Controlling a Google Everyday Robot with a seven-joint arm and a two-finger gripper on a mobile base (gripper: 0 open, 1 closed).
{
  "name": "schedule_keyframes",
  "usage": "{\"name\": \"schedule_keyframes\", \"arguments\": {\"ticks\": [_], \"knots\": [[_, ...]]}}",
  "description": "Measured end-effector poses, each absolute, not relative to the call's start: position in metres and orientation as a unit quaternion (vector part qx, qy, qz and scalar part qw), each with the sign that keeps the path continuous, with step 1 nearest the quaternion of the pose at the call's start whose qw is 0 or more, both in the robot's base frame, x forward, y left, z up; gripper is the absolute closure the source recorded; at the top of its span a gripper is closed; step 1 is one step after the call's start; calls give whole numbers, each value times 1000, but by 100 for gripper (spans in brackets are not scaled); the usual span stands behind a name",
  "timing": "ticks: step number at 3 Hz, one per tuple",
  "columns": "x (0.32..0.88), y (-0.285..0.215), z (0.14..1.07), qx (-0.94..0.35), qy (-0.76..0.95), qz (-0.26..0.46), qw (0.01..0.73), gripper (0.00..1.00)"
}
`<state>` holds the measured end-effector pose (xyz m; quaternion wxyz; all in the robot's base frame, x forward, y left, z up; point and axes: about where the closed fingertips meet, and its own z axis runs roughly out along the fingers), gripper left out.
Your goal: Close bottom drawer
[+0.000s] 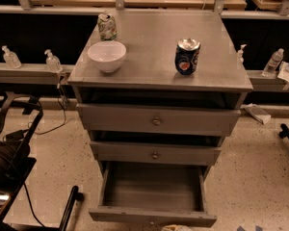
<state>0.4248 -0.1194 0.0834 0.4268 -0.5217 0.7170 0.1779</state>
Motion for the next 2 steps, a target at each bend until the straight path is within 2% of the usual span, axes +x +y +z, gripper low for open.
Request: {"name": "schedule_keyframes", "arguments": {"ticks": [1,2], "knots": [[445,-95,79,-535,719,172,408,100],[455,-93,92,-542,719,153,407,100]]}}
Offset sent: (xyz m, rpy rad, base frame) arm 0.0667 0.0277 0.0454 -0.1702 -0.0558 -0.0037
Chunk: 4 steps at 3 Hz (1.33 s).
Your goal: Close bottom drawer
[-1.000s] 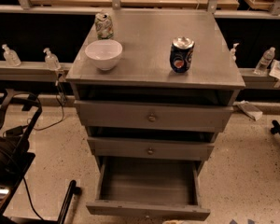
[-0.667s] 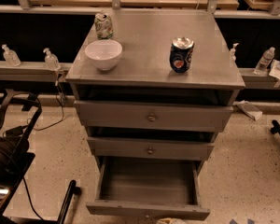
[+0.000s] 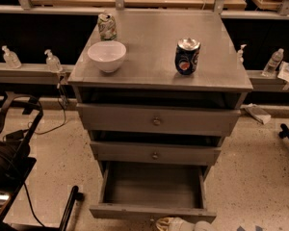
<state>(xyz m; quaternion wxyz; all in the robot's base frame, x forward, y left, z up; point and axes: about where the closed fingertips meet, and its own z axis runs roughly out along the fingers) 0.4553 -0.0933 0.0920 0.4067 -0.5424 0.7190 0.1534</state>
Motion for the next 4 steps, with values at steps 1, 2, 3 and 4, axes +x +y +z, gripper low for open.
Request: {"name": "schedule_keyframes", "arguments": {"ticks": [1,2,3,4], "knots": [[455,-93,92,-542,719,153,407,100],[463,-93,95,-551,720,146,396,100],[472,-103,106,-548,721,132,404,100],[482,-112,120,-546,719,116,414,100]]}}
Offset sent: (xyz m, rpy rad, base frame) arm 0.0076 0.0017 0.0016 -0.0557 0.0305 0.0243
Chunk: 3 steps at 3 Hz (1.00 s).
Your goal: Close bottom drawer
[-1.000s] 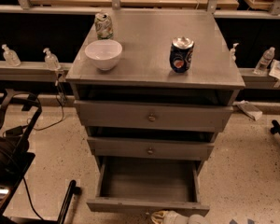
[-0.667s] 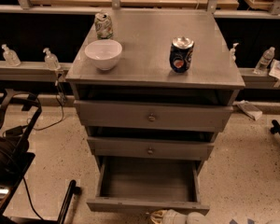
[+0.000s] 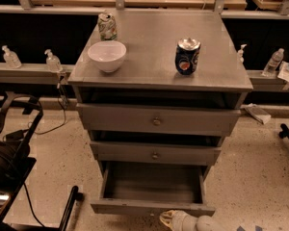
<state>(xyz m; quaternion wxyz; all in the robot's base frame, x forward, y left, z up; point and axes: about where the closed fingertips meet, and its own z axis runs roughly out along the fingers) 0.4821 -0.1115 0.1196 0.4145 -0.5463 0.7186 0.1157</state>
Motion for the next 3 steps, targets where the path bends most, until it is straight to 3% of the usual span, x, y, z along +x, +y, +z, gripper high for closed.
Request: {"name": "schedule_keyframes", "arguments": {"ticks": [3], "knots": [[491,-122,133,-545,722,101,414,100]]}}
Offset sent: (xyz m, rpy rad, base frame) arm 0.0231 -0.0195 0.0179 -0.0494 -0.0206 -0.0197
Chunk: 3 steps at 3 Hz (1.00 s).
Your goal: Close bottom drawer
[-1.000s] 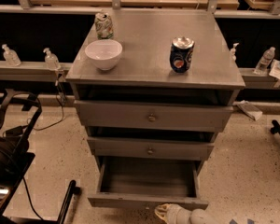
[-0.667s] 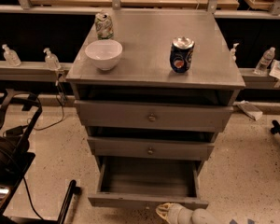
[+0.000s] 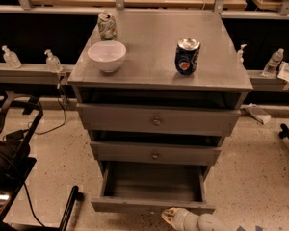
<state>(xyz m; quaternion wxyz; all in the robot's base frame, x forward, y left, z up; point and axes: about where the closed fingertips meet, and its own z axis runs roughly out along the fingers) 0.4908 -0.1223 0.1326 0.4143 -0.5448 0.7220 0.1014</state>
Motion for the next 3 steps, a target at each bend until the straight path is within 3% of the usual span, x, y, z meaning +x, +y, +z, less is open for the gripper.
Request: {"name": "schedule_keyframes", "arguments": {"ticks": [3], "knots": [[423,-80,143,-547,746,117,362,100]]}}
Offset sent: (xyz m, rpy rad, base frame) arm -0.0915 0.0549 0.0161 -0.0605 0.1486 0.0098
